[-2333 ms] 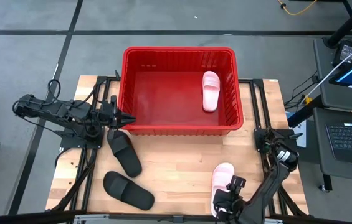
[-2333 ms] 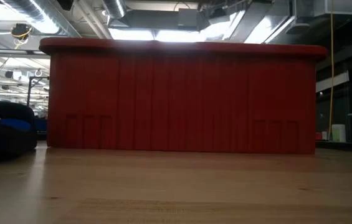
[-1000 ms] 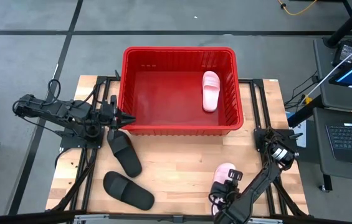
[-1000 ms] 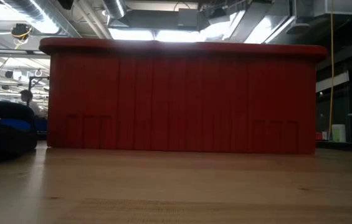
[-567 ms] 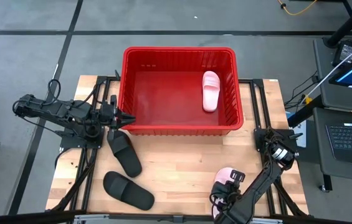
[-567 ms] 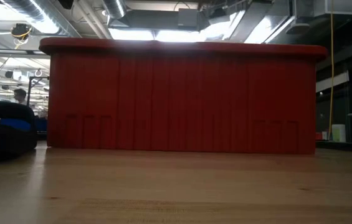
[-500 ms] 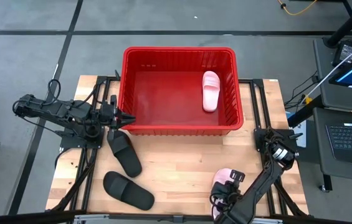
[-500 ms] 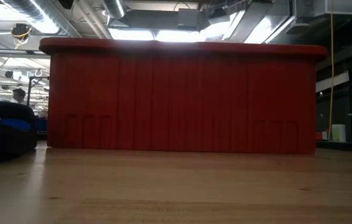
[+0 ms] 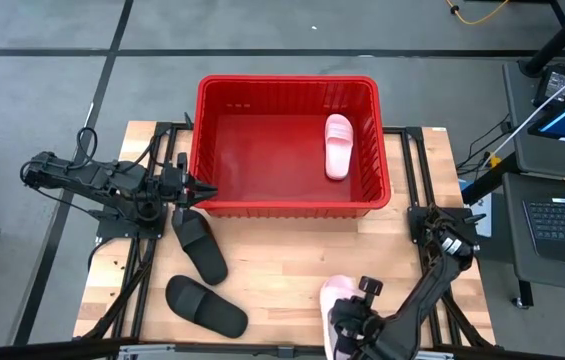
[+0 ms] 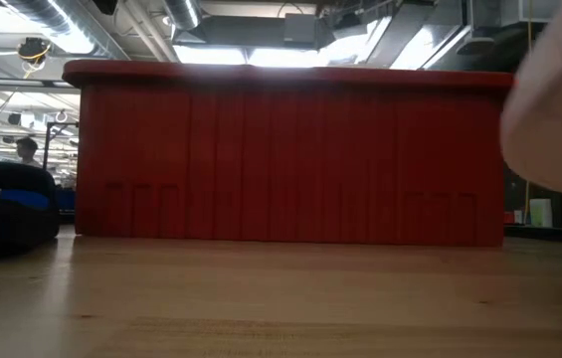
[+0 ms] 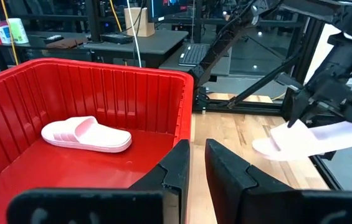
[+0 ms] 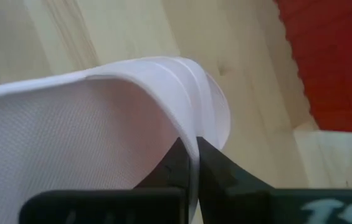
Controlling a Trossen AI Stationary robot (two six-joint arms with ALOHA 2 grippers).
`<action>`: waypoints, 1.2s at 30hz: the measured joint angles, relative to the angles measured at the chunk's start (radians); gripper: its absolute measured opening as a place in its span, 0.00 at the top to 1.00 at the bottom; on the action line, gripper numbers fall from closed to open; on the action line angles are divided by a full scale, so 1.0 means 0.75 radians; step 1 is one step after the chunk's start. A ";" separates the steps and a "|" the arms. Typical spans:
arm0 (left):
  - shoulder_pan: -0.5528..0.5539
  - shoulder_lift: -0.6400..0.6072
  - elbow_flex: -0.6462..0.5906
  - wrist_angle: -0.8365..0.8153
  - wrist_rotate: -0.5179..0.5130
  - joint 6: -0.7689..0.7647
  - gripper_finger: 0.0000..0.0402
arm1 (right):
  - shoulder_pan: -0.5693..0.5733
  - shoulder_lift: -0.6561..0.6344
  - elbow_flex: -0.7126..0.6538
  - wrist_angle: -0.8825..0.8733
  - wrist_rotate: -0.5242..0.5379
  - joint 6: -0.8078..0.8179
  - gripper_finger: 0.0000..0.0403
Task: Pick and place slides into bin
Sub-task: Put the pink slide into the red bin
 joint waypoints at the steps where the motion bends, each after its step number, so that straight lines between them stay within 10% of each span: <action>1: 0.000 0.000 0.000 0.000 0.000 0.001 0.89 | 0.000 0.000 0.011 0.000 0.019 -0.003 0.97; 36: 0.000 0.000 0.000 0.001 0.000 0.000 0.89 | -0.350 -0.139 0.447 -0.003 0.566 -1.088 0.97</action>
